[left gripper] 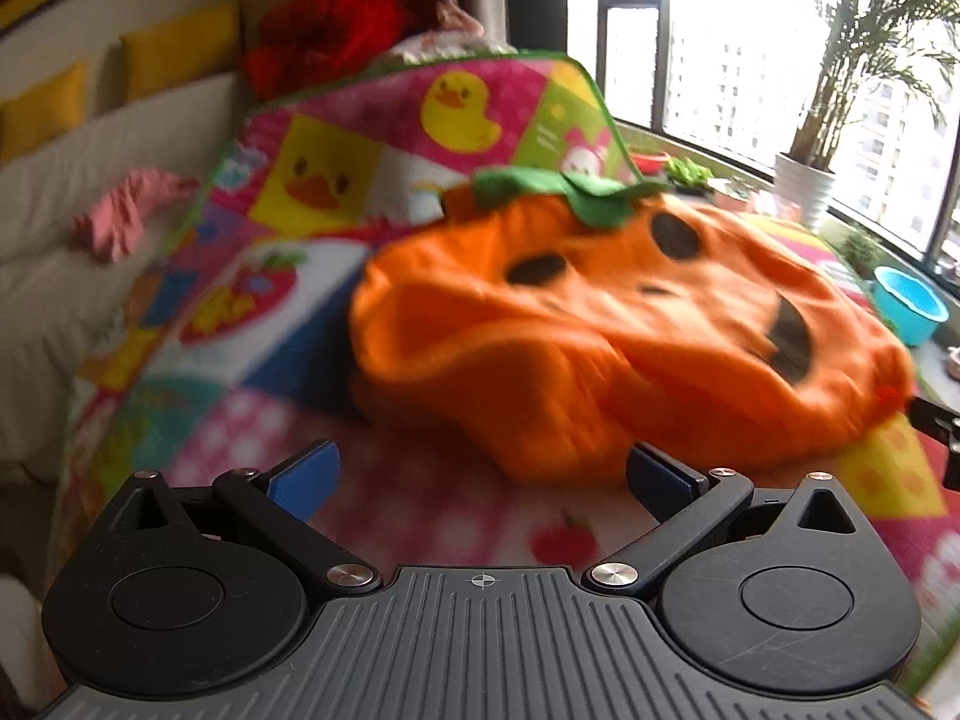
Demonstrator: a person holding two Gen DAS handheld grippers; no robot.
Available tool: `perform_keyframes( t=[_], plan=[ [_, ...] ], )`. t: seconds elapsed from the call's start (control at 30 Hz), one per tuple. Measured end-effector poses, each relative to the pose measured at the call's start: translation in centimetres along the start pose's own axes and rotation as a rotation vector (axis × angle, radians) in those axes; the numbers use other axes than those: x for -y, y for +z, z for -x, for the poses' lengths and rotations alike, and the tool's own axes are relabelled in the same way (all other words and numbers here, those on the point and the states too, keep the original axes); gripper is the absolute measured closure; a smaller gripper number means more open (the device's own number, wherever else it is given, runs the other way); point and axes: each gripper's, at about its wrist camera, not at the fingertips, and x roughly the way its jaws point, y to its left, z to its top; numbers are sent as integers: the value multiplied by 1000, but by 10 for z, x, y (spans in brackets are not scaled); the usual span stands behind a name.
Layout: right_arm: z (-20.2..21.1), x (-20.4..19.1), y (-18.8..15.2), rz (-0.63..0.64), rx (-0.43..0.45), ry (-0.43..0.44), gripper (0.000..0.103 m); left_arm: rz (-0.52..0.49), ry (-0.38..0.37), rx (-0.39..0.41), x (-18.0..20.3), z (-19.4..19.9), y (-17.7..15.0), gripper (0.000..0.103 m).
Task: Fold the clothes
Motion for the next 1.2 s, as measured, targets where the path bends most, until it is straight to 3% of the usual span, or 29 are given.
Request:
perform_keyframes(
  t=[0.17, 0.33, 0.5, 0.63, 0.7, 0.87, 0.97, 1.07, 1.2],
  plan=[
    [-45, -16, 10, 151, -26, -65, 0, -134, 48, -21, 2, -34, 11, 0],
    [-70, -26, 22, 275, 44, -254, 0, -145, 94, 7, -9, -60, 26, 0],
    [-19, 3, 18, 195, 42, -243, 0, -133, 46, 45, -19, -42, 34, 0],
    [39, 15, -8, 165, 14, -197, 0, -182, -23, 65, -14, -4, 18, 0],
    [46, 15, -24, 152, -27, -156, 0, -188, -53, 62, -15, 13, 6, 0],
    [49, 12, -50, 129, -118, -33, 0, -181, -110, -62, -15, 16, -27, 0],
    [71, 22, -43, 161, -62, 85, 0, -171, -155, -75, -22, 26, -32, 0],
    [97, 41, -30, 195, 5, 234, 0, -169, -266, -40, -37, 50, -15, 0],
    [130, 70, -11, 164, 125, 371, 0, -131, -359, 70, -50, 74, 24, 0]
  ],
)
